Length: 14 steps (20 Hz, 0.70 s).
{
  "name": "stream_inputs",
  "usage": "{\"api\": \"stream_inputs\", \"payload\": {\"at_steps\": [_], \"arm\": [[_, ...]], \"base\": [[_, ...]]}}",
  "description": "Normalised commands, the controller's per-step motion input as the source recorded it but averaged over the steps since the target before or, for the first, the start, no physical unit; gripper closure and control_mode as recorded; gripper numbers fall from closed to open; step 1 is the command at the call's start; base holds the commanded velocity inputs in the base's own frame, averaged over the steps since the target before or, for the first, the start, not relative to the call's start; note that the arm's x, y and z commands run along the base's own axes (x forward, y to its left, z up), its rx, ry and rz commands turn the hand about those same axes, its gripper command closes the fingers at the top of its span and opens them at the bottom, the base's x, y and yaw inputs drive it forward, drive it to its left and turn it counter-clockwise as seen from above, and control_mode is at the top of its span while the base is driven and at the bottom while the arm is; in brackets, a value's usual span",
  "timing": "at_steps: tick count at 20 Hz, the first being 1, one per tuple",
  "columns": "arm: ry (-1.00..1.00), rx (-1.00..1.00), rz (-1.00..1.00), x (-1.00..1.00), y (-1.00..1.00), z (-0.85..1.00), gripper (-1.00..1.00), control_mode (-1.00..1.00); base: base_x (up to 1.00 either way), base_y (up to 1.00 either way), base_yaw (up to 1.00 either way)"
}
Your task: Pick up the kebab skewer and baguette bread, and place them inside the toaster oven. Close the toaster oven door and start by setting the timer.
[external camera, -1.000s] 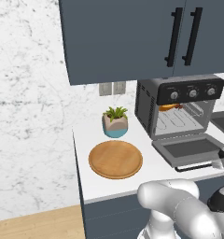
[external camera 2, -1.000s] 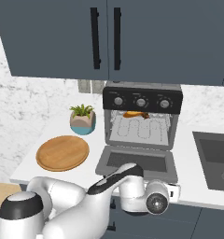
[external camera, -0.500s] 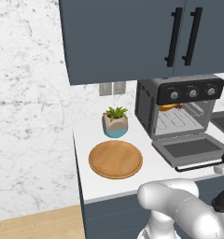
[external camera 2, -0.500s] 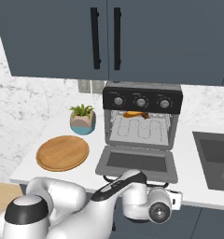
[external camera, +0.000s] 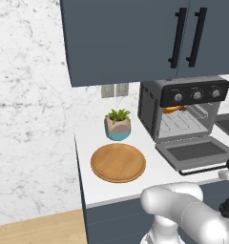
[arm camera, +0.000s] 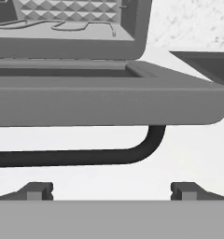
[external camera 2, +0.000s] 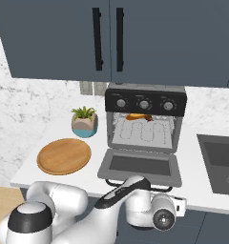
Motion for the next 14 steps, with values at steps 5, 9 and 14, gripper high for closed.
{"api": "stream_inputs", "payload": {"at_steps": [5,9,14], "arm": [[0.0,0.0,0.0,0.0,0.0,-0.06,-1.0,-1.0],[0.0,0.0,0.0,0.01,0.0,-0.04,-1.0,-1.0],[0.0,0.0,0.0,0.12,0.01,-0.04,-1.0,-1.0]], "base": [[0.0,0.0,0.0],[0.0,0.0,0.0],[0.0,0.0,0.0]]}}
